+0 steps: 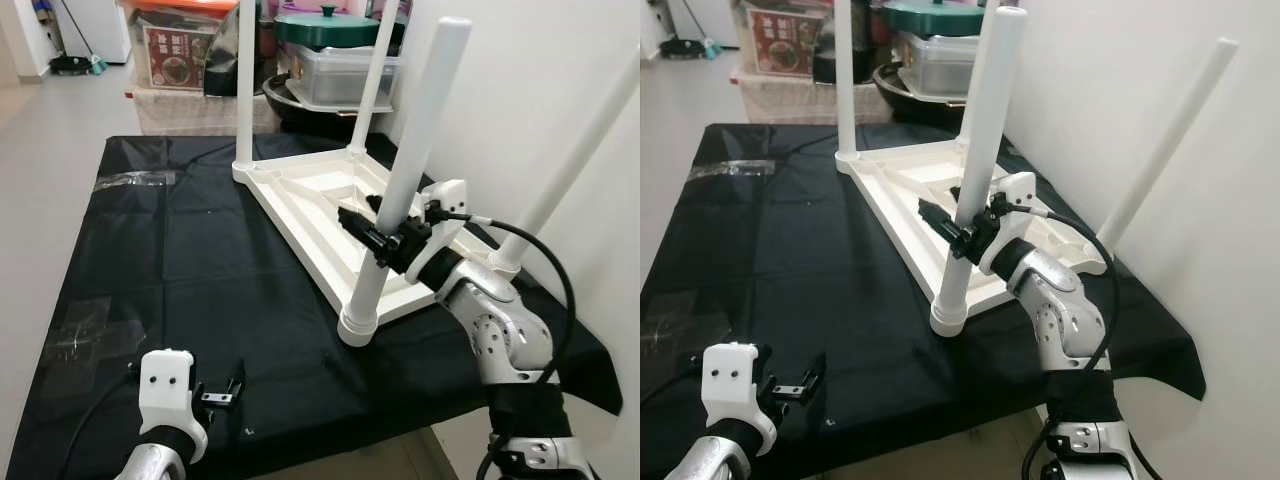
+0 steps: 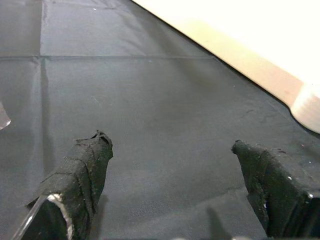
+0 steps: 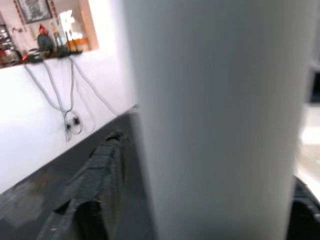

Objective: Building children table

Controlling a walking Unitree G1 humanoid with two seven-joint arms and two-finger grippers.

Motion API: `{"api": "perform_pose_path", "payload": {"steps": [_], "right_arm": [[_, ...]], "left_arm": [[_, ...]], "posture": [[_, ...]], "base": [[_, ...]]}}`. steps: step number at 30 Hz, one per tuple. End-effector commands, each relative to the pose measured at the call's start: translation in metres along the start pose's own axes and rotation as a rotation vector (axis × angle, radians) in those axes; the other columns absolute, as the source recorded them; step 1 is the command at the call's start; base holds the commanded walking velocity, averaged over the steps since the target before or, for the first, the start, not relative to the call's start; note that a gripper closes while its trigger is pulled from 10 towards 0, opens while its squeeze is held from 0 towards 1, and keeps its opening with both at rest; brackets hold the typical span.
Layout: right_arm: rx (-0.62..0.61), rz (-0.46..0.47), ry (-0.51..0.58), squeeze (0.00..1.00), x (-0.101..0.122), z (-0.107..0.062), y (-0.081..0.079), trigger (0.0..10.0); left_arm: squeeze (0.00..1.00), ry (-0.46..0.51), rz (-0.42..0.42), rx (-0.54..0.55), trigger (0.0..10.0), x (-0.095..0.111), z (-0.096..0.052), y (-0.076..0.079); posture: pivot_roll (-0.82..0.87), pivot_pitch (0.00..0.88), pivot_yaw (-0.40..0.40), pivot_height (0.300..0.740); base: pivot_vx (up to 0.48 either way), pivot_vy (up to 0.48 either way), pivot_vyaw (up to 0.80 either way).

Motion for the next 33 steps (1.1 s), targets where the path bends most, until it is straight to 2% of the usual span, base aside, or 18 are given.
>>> {"api": "perform_pose_path", "payload": {"steps": [1,4,8,10,12,13,15,17,20,21,22,24,25,26,27,28,29,33], "right_arm": [[0.07,0.041,-0.065,0.0,-0.022,0.005,-0.01,0.0],[0.085,0.052,-0.103,0.0,-0.032,0.004,-0.014,0.0],[-0.135,0.04,-0.223,0.0,-0.057,0.003,0.008,0.0],[-0.708,0.041,-0.269,0.0,-0.071,-0.019,0.068,0.0],[-0.708,0.041,-0.269,0.0,-0.071,-0.019,0.068,0.0],[-0.958,0.083,-0.251,0.0,-0.074,-0.04,0.086,0.0],[-0.958,0.083,-0.251,0.0,-0.074,-0.04,0.086,0.0],[-1.138,0.108,-0.21,0.0,-0.078,-0.062,0.077,0.0],[-1.11,0.082,-0.191,0.0,-0.075,-0.061,0.063,0.0],[-0.984,0.055,-0.188,0.0,-0.072,-0.046,0.044,0.0],[-0.767,0.034,-0.176,0.0,-0.064,-0.023,0.018,10.0],[-0.505,0.052,-0.156,0.0,-0.055,-0.001,-0.011,10.0],[-0.505,0.052,-0.156,0.0,-0.055,-0.001,-0.011,10.0],[-0.459,0.076,-0.129,0.23,-0.05,0.001,-0.012,10.0],[-0.459,0.076,-0.129,0.23,-0.05,0.001,-0.012,10.0],[-0.453,0.072,-0.115,0.85,-0.045,0.001,-0.008,10.0],[-0.427,0.07,-0.092,1.0,-0.035,0.003,-0.002,10.0],[-0.318,0.027,-0.084,1.0,-0.019,0.01,0.002,10.0]], "left_arm": [[0.0,-0.021,-0.019,-0.001,10.0,-0.008,0.001,0.004],[0.0,-0.025,-0.02,-0.006,10.0,-0.009,0.001,0.005],[0.0,-0.031,-0.022,-0.004,10.0,-0.01,-0.001,0.005],[0.0,-0.032,-0.025,0.0,10.0,-0.01,0.0,0.004],[0.0,-0.032,-0.025,0.0,10.0,-0.01,0.0,0.004],[0.0,-0.028,-0.021,-0.005,10.0,-0.008,0.001,0.005],[0.0,-0.028,-0.021,-0.005,10.0,-0.008,0.001,0.005],[0.0,-0.029,-0.017,-0.001,10.0,-0.008,0.0,0.003],[0.0,-0.028,-0.015,-0.003,10.0,-0.008,0.001,0.004],[0.0,-0.031,-0.012,-0.01,10.0,-0.009,0.0,0.005],[0.0,-0.035,-0.012,-0.007,10.0,-0.01,0.0,0.004],[0.0,-0.039,-0.017,-0.002,10.0,-0.011,0.0,0.002],[0.0,-0.039,-0.017,-0.002,10.0,-0.011,0.0,0.002],[0.0,-0.039,-0.02,0.0,10.0,-0.011,0.0,0.002],[0.0,-0.039,-0.02,0.0,10.0,-0.011,0.0,0.002],[0.0,-0.037,-0.02,-0.002,10.0,-0.011,0.0,0.003],[0.0,-0.032,-0.016,-0.006,10.0,-0.009,0.0,0.004],[0.0,-0.03,-0.01,0.008,10.0,-0.009,-0.001,0.002]], "posture": [[0.2,0.0,-0.161,0.74],[0.2,0.0,-0.16,0.74],[0.19,0.0,-0.154,0.74],[0.18,0.0,-0.151,0.74],[0.18,0.0,-0.151,0.74],[0.18,0.0,-0.148,0.74],[0.18,0.0,-0.148,0.74],[0.17,0.0,-0.138,0.74],[0.17,0.0,-0.137,0.74],[0.16,0.0,-0.132,0.74],[0.15,0.0,-0.125,0.74],[0.16,0.0,-0.131,0.74],[0.16,0.0,-0.131,0.74],[0.16,0.0,-0.132,0.74],[0.16,0.0,-0.132,0.74],[0.16,0.0,-0.139,0.74],[0.17,0.0,-0.143,0.74],[0.17,0.0,-0.143,0.74]], "base": [[0.0,0.0,0.0],[0.0,0.0,0.0],[0.0,0.0,0.0],[0.0,0.0,0.0],[0.0,0.0,0.0],[0.0,0.0,0.0],[0.0,0.0,0.0],[0.0,0.0,0.0],[0.0,0.0,0.0],[0.0,0.0,0.0],[0.0,0.0,0.0],[0.0,0.0,0.0],[0.0,0.0,0.0],[0.0,0.0,0.0],[0.0,0.0,0.0],[0.0,0.0,0.0],[0.0,0.0,0.0],[0.0,0.0,0.0]]}}
Point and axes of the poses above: a point about 5 cm out from each wrist's last joint towards the gripper, its own z axis pointing out of the wrist towards the gripper, its own x axis along the axis of the wrist's last joint, y = z × x, the point moved 4 cm from there along z, pointing out of the wrist towards the gripper, and after that the axes turned 5 degrees about z, right-handed, at the moved point
